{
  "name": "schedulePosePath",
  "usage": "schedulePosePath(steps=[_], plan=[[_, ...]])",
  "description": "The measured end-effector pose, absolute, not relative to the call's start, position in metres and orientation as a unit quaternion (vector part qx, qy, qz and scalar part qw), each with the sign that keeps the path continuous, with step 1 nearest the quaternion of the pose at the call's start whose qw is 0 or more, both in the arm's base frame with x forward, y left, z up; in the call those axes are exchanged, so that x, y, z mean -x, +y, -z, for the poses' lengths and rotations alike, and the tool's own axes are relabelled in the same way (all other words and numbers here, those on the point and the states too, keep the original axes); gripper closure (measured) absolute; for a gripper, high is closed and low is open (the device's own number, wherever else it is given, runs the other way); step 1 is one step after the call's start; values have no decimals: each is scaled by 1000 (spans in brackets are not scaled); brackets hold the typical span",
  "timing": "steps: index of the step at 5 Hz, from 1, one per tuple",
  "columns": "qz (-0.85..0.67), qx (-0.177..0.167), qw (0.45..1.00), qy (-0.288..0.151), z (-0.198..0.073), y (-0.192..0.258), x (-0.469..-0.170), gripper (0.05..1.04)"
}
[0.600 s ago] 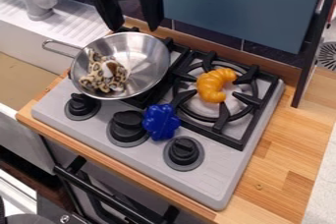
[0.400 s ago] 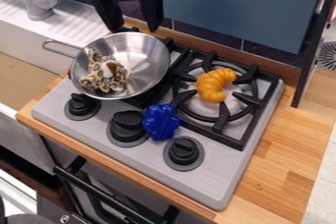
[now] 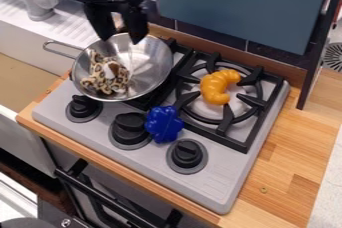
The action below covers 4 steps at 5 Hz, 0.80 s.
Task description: Centered the silver pan on the left burner
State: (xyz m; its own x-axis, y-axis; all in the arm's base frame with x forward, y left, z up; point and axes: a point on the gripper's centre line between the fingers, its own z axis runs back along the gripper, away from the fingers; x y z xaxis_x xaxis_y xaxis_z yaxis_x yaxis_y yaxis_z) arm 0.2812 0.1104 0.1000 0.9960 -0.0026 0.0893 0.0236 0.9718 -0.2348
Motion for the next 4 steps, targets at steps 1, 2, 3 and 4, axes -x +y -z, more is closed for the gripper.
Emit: schedulePosePath(steps=[1, 2, 3, 4], plan=[[36, 125, 989, -66, -99, 134, -283, 87], [44, 130, 989, -56, -95, 155, -290, 87], [43, 120, 991, -45, -91, 168, -299, 87], [54, 118, 991, -35, -86, 176, -303, 87]])
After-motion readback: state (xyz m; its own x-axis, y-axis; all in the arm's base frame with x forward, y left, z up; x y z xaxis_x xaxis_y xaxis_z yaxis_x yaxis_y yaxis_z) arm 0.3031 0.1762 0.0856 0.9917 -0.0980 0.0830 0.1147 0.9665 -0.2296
